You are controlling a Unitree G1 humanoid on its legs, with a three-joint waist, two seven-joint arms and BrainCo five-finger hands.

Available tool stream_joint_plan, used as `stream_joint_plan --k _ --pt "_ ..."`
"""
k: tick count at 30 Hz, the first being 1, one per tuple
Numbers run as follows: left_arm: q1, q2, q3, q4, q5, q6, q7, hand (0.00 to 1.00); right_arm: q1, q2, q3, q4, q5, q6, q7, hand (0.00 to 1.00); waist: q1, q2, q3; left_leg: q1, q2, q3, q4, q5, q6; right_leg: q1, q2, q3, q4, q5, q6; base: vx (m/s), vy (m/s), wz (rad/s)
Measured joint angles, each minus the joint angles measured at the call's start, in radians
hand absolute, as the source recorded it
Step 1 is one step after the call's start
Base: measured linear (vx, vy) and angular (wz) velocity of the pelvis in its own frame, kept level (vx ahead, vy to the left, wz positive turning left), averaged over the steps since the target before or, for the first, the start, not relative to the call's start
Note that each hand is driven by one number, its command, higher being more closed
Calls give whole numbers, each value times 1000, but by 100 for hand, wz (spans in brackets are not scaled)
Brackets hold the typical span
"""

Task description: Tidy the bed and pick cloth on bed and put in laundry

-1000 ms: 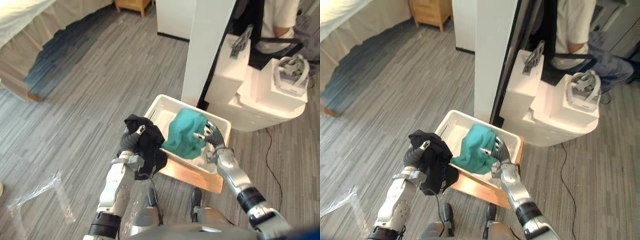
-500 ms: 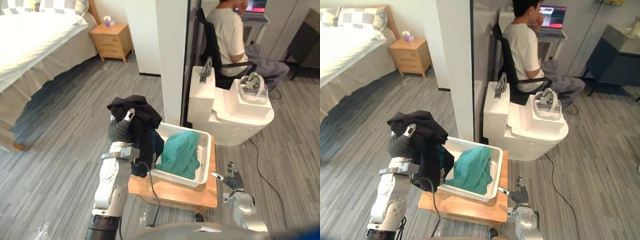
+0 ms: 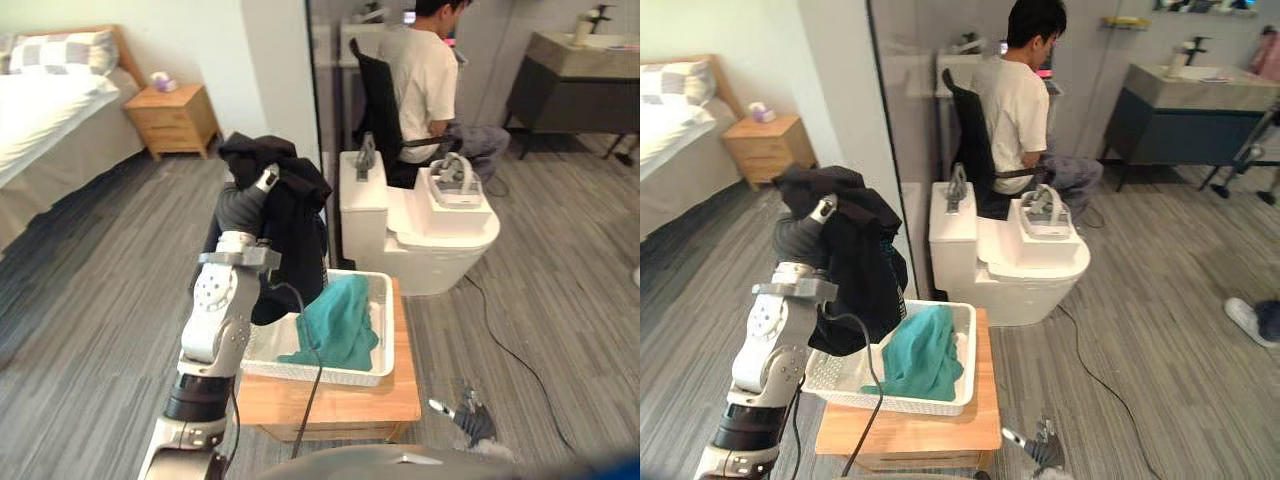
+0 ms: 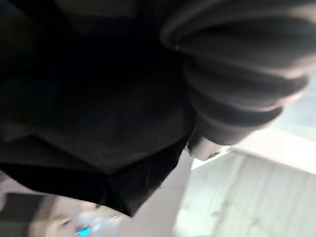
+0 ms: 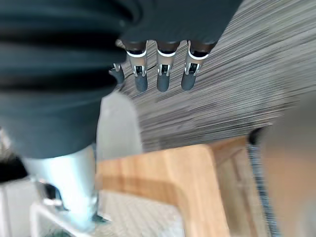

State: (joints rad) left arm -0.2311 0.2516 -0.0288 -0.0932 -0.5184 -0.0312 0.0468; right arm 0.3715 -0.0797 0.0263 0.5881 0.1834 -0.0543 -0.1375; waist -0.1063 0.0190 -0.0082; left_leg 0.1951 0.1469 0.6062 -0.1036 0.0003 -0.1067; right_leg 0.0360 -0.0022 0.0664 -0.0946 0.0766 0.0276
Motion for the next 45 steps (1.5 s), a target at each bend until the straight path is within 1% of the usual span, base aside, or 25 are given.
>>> stream_joint_plan --k 4,6,8,10,12,13,14,18,21,23,25,27,28,29,30,33,35,36,37,39,40,41,43,44,45 --pt "-39 3 -8 168 2 30 -25 100 43 1 -29 20 9 -30 46 0 -15 -16 6 -7 -3 36 0 -7 -1 -25 2 35 0 11 3 -21 -5 -27" --pt "-61 4 -20 266 20 46 -37 100 57 1 -34 22 9 -44 64 0 -22 -24 13 -42 -8 47 0 -15 -6 -67 1 57 0 21 4 -57 -15 -23" --pt "-72 7 -41 304 20 45 -37 100 50 4 -32 28 12 -52 72 0 -31 -32 30 -75 -11 49 0 -14 -1 -103 -1 63 1 25 7 -55 -30 -8" --pt "-75 6 -71 338 19 44 -38 100 11 3 -35 60 39 -57 77 0 -49 -39 67 -110 -15 47 0 0 -2 -148 -2 69 9 28 8 -41 -39 -6" --pt "-78 -8 -100 366 19 43 -38 100 -22 1 -46 96 49 -62 76 0 -51 -35 99 -120 -18 49 0 10 7 -163 -1 81 9 40 9 -4 -25 -13" --pt "-78 -19 -122 375 19 38 -38 100 -41 1 -59 114 52 -63 75 0 -60 -26 111 -125 -20 49 1 11 8 -167 -2 80 10 41 9 8 -12 -8" --pt "-78 -19 -129 377 19 36 -38 100 -48 0 -60 120 54 -64 75 0 -63 -24 113 -125 -20 48 2 11 8 -167 -2 80 10 41 9 34 -1 0" --pt "-57 -28 -176 371 37 -18 -39 100 -76 -13 -67 156 60 -72 75 0 -67 -3 126 -105 -18 45 6 11 8 -163 1 75 40 34 18 19 1 -1" --pt "-3 -26 -201 302 36 -24 -45 100 -84 -11 -76 178 60 -81 76 0 -66 -1 127 -84 -17 41 6 2 7 -139 0 67 42 28 16 -20 -9 8" --pt "53 -26 -209 263 36 -22 -72 100 -84 -12 -77 182 59 -82 76 0 -66 1 127 -61 -18 39 6 -1 7 -114 -2 59 53 4 12 -50 -22 12" --pt "116 -27 -219 231 36 -4 -92 100 -84 -12 -83 182 58 -82 83 0 -66 8 125 -40 -19 38 1 -4 4 -99 -3 56 73 -25 10 -72 -25 8" --pt "199 -34 -261 223 40 40 -93 100 -77 -17 -87 185 50 -72 87 0 -60 25 107 -35 -20 37 0 -12 2 -95 -4 54 78 -38 16 -61 -22 4" --pt "208 -36 -263 223 39 46 -92 100 -77 -18 -88 185 47 -72 86 0 -59 25 106 -36 -20 37 0 -13 2 -95 -5 54 77 -39 16 -40 -17 0" --pt "263 -46 -282 232 40 77 -86 100 -74 -21 -91 185 39 -72 86 0 -47 26 106 -36 -22 38 0 -14 1 -95 -7 52 75 -39 16 -40 -16 -1" --pt "285 -53 -287 249 41 92 -82 100 -71 -21 -92 184 39 -72 85 0 -41 26 106 -37 -23 38 0 -14 1 -96 -8 50 73 -39 16 -51 -20 0" --pt "338 -74 -285 376 84 91 -39 100 -71 -21 -84 187 38 -68 83 0 -33 15 109 -50 -26 24 0 -15 2 -98 -16 33 58 -38 18 -48 -14 11" --pt "343 -74 -281 448 119 68 -5 100 -73 -21 -78 192 39 -67 80 0 -33 11 109 -64 -27 13 0 -18 7 -102 -19 27 48 -37 19 -22 -9 14" --pt "342 -74 -267 490 122 45 14 100 -75 -23 -71 201 39 -65 79 0 -21 5 109 -76 -28 13 1 -18 8 -112 -20 27 43 -35 22 0 0 0" --pt "340 -74 -241 525 142 5 51 100 -88 -28 -65 223 40 -62 79 0 -14 -4 114 -87 -29 11 1 -18 7 -126 -21 26 41 -30 28 0 0 0" --pt "322 -70 -196 562 158 -39 91 100 -107 -39 -49 239 41 -61 81 0 -14 -9 125 -103 -32 1 5 -12 8 -137 -25 19 39 -18 30 41 -19 9" --pt "300 -61 -172 585 158 -64 114 100 -112 -40 -49 240 42 -63 85 0 -19 -7 131 -112 -34 -13 6 -7 17 -142 -29 6 38 -11 23 43 -12 18" --pt "279 -52 -154 600 158 -74 127 100 -115 -43 -49 241 43 -63 87 0 -20 -5 135 -115 -35 -14 6 -5 18 -143 -30 2 38 -10 23 53 -5 15" --pt "186 8 -89 648 157 -110 159 100 -142 -53 -47 270 48 -65 93 0 -20 2 152 -118 -36 -16 7 -6 19 -145 -31 -3 38 -9 23 57 1 5" --pt "166 21 -76 656 157 -114 161 100 -144 -54 -43 272 48 -68 93 0 -20 2 158 -120 -36 -16 7 -6 19 -146 -32 -4 38 -9 23 40 -5 2" --pt "112 55 -43 674 155 -128 163 100 -150 -58 -33 272 50 -74 95 0 -22 3 169 -127 -37 -17 7 -6 19 -154 -32 -8 39 -8 24 0 0 0"
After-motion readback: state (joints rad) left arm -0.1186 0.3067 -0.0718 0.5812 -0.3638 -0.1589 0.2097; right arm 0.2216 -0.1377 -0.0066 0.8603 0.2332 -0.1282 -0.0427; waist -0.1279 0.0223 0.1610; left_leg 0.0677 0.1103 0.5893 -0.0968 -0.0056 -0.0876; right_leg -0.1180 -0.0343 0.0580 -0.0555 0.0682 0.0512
